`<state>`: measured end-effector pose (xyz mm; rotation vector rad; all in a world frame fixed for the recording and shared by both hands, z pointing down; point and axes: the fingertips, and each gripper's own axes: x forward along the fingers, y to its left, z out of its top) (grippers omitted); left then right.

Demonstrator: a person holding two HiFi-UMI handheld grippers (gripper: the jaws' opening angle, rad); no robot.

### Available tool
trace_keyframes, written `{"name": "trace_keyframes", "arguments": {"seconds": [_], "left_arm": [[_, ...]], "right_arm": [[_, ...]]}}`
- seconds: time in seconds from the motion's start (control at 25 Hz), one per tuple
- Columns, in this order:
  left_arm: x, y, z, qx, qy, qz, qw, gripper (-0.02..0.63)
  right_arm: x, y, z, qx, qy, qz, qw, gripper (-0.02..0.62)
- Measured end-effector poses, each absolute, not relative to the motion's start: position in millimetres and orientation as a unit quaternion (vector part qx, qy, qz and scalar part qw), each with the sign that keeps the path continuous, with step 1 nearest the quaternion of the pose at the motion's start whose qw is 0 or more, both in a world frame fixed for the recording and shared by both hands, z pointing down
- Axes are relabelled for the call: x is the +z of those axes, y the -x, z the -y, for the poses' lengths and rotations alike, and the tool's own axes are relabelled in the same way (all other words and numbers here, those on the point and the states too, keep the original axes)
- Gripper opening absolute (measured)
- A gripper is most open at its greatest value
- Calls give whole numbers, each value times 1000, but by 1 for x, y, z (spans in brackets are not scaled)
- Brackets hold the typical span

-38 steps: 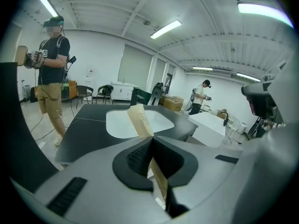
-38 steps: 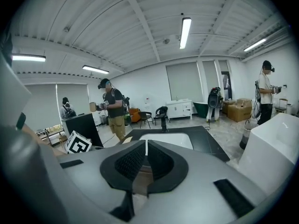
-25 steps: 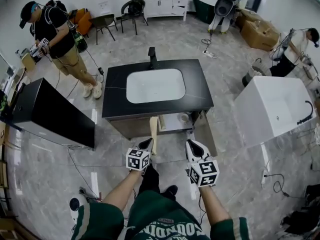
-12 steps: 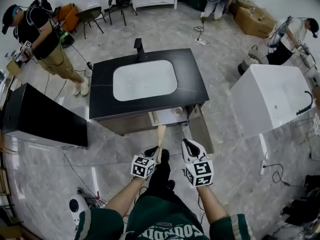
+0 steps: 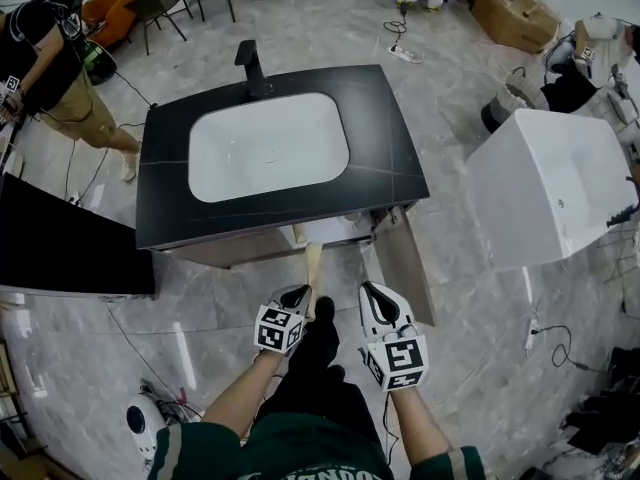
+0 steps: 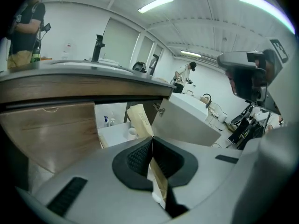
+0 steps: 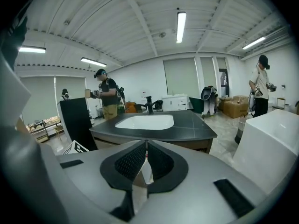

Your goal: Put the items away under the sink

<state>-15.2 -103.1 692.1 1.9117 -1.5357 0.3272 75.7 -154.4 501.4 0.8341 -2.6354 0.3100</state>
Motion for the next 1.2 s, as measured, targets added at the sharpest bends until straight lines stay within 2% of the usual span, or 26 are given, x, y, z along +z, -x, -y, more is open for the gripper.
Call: {"name": "trace_keyframes", "arguments": {"seconds": [0.32, 0.84, 1.2], "left_arm": [[810, 40, 180, 114, -696, 624, 336, 12], [994, 59, 297, 105, -689, 661, 278, 12], [1087, 96, 351, 128, -657, 686, 285, 12]], "right_arm": [[612, -69, 203, 118, -295, 937, 147, 43], [811, -55, 271, 63, -283, 952, 96, 43], [895, -61, 297, 67, -279, 954, 85, 43]]}}
